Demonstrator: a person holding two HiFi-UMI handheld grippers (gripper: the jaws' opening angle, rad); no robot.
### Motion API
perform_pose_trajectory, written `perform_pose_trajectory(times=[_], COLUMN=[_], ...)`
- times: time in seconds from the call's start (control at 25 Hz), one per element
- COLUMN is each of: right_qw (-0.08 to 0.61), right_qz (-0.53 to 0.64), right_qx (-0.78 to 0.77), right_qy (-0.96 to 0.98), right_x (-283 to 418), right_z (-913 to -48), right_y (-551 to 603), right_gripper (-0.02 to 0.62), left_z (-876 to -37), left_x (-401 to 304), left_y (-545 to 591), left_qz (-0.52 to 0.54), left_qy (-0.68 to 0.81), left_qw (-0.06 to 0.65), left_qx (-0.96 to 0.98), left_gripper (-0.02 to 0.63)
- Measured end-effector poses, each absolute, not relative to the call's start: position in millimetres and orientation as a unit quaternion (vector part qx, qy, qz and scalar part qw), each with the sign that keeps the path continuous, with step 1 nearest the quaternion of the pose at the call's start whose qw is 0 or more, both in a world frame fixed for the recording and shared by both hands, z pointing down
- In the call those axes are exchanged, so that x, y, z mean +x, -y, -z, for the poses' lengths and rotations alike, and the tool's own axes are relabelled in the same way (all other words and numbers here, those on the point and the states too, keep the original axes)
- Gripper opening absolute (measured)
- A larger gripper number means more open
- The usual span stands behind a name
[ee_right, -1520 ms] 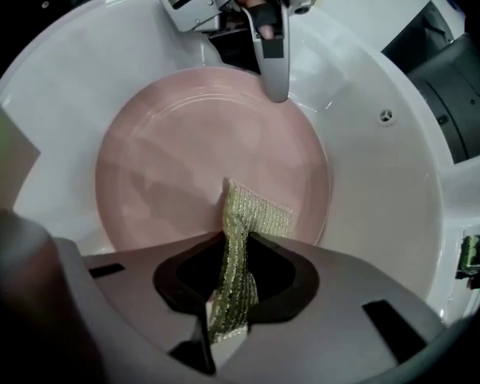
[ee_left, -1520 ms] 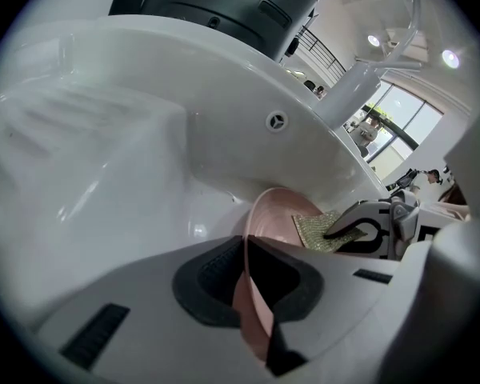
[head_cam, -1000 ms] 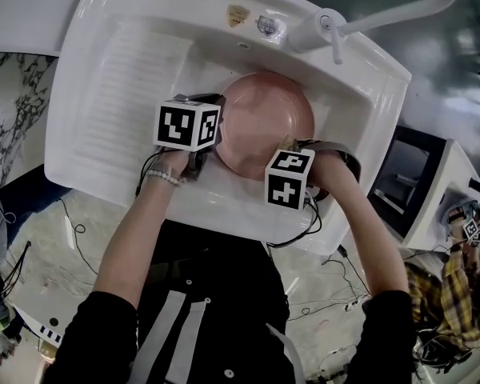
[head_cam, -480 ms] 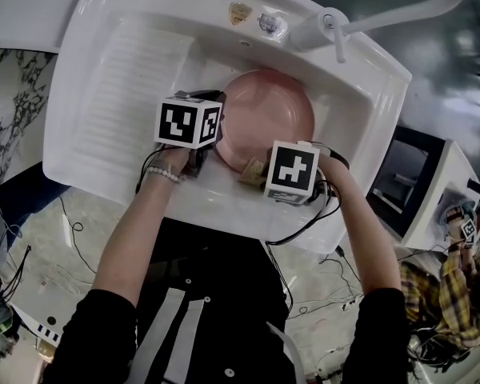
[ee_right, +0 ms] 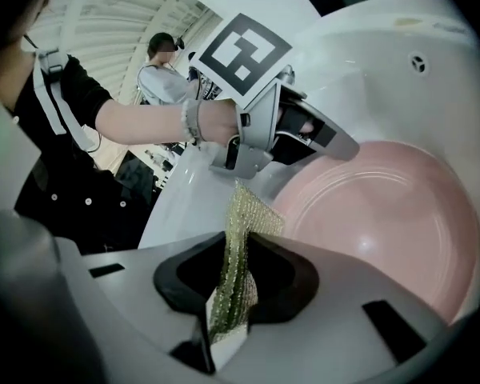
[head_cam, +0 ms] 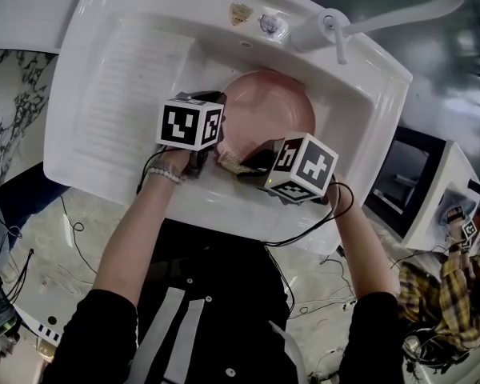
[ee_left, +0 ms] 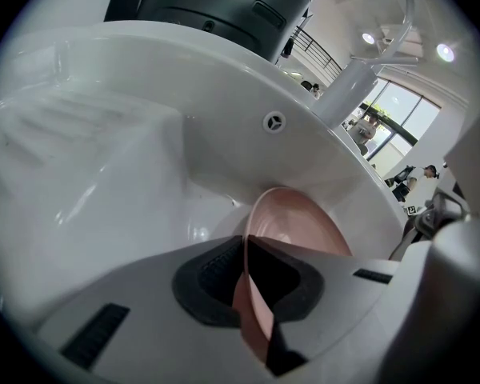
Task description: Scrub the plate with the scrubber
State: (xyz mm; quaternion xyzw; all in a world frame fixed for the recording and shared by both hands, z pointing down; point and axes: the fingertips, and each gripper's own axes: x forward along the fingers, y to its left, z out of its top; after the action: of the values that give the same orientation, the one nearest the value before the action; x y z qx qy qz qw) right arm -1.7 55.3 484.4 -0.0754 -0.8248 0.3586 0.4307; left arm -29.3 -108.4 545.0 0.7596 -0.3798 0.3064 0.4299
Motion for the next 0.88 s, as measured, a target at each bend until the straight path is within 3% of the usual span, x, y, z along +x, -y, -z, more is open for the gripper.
perform_pose_trajectory(times=[0.36,0.48,0.88], right_qw=[0.404,0.387,0.306], right_qz=[-0.299,-0.272,-0.186], right_qx=[0.026,0.069,0.317], right_qy=[0.864,0.879,0.878], right_x=[6.7,7.0,32.7], right_z=[-476.8,-469.3,-406.3], right_y=[-49.5,-42.9,15.0], right_gripper=[0.077,0.077,0.077], left_z=[-545.1,-540.3,-469.9], left_x=[-27.7,-27.0,-28.3], left_y=[107.3,107.1,115.5], left_qz=[-0.314,-0.309,-0.309], left_qy=[0.368,0.365,0.373], left_qw=[0.444,0.453,0.364], left_qx=[0.754,0.752,0.795], left_gripper=[0.016,0.053,0.061])
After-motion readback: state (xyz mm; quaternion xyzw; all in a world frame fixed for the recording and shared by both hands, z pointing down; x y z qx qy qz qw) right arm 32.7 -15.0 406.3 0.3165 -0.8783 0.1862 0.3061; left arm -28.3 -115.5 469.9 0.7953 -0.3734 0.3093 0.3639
